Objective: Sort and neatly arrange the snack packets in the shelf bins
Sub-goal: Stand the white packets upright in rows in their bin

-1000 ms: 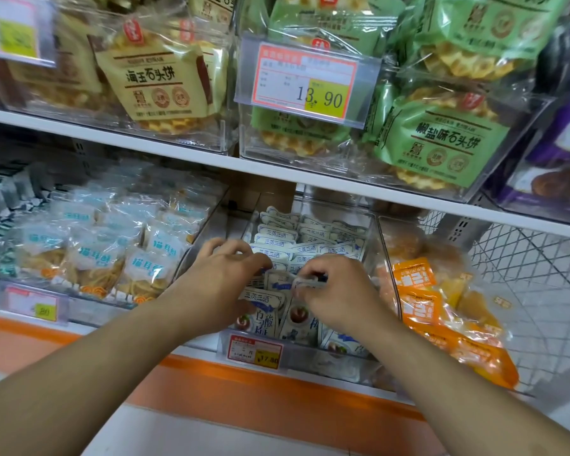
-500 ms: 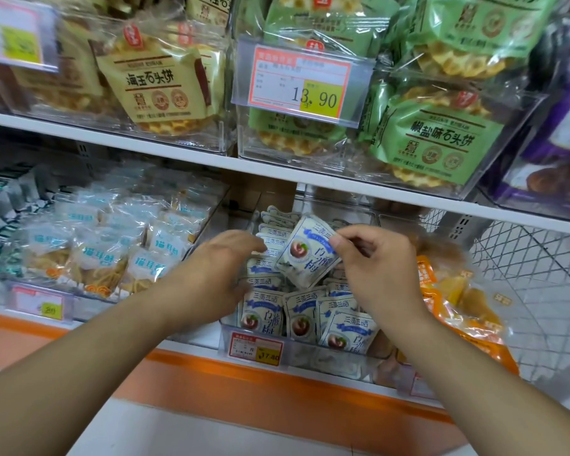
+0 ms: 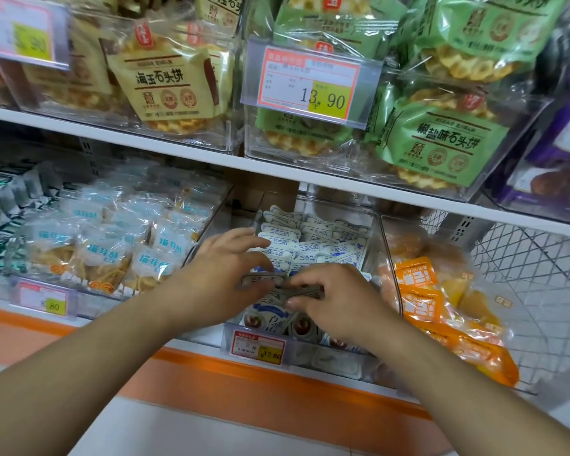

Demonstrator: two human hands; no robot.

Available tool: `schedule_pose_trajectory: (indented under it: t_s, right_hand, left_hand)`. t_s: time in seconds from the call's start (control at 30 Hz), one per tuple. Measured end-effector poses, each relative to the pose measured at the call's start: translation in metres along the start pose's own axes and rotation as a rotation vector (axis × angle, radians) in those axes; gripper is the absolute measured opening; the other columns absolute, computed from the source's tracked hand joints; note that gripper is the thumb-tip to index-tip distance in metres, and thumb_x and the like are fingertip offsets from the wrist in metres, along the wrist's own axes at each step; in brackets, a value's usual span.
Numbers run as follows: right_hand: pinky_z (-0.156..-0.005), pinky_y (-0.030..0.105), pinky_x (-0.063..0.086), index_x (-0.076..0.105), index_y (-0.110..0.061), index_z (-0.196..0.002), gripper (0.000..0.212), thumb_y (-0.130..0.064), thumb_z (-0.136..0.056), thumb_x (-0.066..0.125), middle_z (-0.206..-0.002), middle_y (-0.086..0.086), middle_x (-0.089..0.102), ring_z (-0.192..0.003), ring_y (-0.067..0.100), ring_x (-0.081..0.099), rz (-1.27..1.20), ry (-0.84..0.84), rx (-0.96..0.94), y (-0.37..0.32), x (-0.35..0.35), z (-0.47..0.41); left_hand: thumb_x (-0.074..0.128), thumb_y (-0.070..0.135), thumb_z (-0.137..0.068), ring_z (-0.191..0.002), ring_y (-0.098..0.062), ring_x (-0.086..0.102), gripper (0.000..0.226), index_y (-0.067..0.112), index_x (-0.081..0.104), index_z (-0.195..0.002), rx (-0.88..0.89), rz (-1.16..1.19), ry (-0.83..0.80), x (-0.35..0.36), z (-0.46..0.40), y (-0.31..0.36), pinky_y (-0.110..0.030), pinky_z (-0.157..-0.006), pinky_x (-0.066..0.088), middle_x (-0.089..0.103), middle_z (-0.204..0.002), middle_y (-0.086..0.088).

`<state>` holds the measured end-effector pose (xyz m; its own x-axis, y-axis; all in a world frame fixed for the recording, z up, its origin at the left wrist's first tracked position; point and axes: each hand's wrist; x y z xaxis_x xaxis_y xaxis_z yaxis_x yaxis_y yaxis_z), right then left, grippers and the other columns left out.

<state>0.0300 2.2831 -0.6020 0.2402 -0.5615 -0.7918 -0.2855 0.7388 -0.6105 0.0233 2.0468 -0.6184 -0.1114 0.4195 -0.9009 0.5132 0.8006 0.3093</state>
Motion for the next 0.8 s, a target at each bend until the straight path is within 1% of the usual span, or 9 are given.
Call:
schedule_pose_trajectory:
  t_s: [0.1,0.2,0.33,0.43,0.5,0.6,0.67,0.73,0.8]
  right_hand:
    - [-0.061,0.039,0.052,0.081,-0.029,-0.096,0.011,-0.028,-0.098,0.070,-0.078,-0.007,0.072,-0.065,0.011,0.063,0.053,0.023,-0.026,0.007,0.007,-0.001]
    - [-0.060,0.043,0.053,0.082,-0.030,-0.096,0.015,-0.026,-0.099,0.068,-0.073,-0.001,0.073,-0.061,0.023,0.062,0.012,0.010,-0.053,0.002,0.014,-0.005]
    - [-0.070,0.034,0.055,0.079,-0.029,-0.100,0.016,-0.036,-0.102,0.065,-0.083,-0.008,0.075,-0.073,0.013,0.067,0.002,0.009,-0.022,0.006,0.003,-0.010]
    - [-0.089,0.035,0.052,0.070,-0.031,-0.122,0.024,-0.033,-0.099,0.068,-0.113,-0.010,0.069,-0.106,0.013,0.064,0.192,-0.034,0.000,0.021,-0.008,-0.010]
    - [-0.090,0.035,0.050,0.066,-0.030,-0.126,0.034,-0.035,-0.093,0.072,-0.114,-0.011,0.061,-0.113,0.017,0.057,0.372,-0.103,0.002,0.026,-0.008,-0.007]
    - [-0.087,0.034,0.041,0.063,-0.033,-0.130,0.043,-0.029,-0.089,0.071,-0.113,-0.009,0.058,-0.120,0.021,0.052,0.484,-0.053,-0.006,0.026,-0.006,-0.004]
    - [-0.085,0.032,0.030,0.059,-0.034,-0.135,0.048,-0.027,-0.089,0.069,-0.124,-0.008,0.059,-0.124,0.022,0.049,0.536,-0.020,0.000,0.024,-0.006,-0.004]
    - [-0.088,0.035,0.034,0.055,-0.034,-0.138,0.052,-0.031,-0.088,0.071,-0.130,-0.011,0.053,-0.126,0.022,0.047,0.543,0.001,0.007,0.025,-0.004,-0.006]
    - [-0.102,0.038,0.038,0.050,-0.031,-0.143,0.062,-0.034,-0.086,0.074,-0.134,-0.010,0.051,-0.129,0.021,0.045,0.534,-0.005,0.007,0.027,0.000,-0.007]
  left_hand:
    - [0.034,0.077,-0.087,-0.132,-0.001,0.042,0.058,0.038,0.072,-0.108,0.086,-0.059,-0.039,0.001,-0.003,0.008,-0.031,-0.115,0.019,0.061,-0.130,0.019]
    - [0.055,0.062,-0.087,-0.122,0.000,0.051,0.035,0.038,0.076,-0.100,0.131,-0.114,-0.074,0.003,-0.004,0.009,-0.037,-0.112,0.023,0.068,-0.115,0.022]
    - [0.074,0.047,-0.087,-0.126,0.004,0.046,0.012,0.040,0.078,-0.096,0.056,-0.157,-0.112,-0.002,-0.006,0.006,-0.043,-0.117,0.017,0.066,-0.118,0.027]
    - [0.073,0.051,-0.086,-0.130,0.005,0.040,0.015,0.042,0.077,-0.097,0.023,-0.187,-0.149,-0.002,-0.008,0.008,-0.043,-0.119,0.012,0.063,-0.124,0.029]
    - [0.071,0.053,-0.087,-0.134,0.003,0.036,0.016,0.043,0.076,-0.098,0.015,-0.203,-0.184,-0.001,-0.011,0.013,-0.042,-0.120,0.010,0.057,-0.133,0.028]
    - [0.067,0.053,-0.090,-0.138,0.001,0.031,0.018,0.041,0.073,-0.101,0.004,-0.259,-0.222,0.002,-0.013,0.020,-0.042,-0.120,0.006,0.048,-0.144,0.026]
    - [0.065,0.055,-0.090,-0.139,0.001,0.031,0.024,0.042,0.070,-0.109,-0.002,-0.274,-0.223,0.003,-0.012,0.022,-0.044,-0.121,0.003,0.046,-0.145,0.025]
    - [0.064,0.061,-0.087,-0.137,-0.002,0.036,0.043,0.043,0.061,-0.126,0.003,-0.287,-0.213,0.005,-0.010,0.023,-0.045,-0.122,0.003,0.047,-0.143,0.023]
    - [0.065,0.064,-0.085,-0.134,-0.004,0.041,0.060,0.042,0.049,-0.138,0.004,-0.296,-0.203,0.006,-0.010,0.023,-0.046,-0.122,0.005,0.049,-0.139,0.022]
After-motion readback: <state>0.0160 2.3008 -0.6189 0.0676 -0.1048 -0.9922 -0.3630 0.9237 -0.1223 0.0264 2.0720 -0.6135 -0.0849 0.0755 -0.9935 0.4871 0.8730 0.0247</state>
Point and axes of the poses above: each hand's wrist, its own z-axis away from the middle knuckle, its own x-axis out of the palm, y = z × x
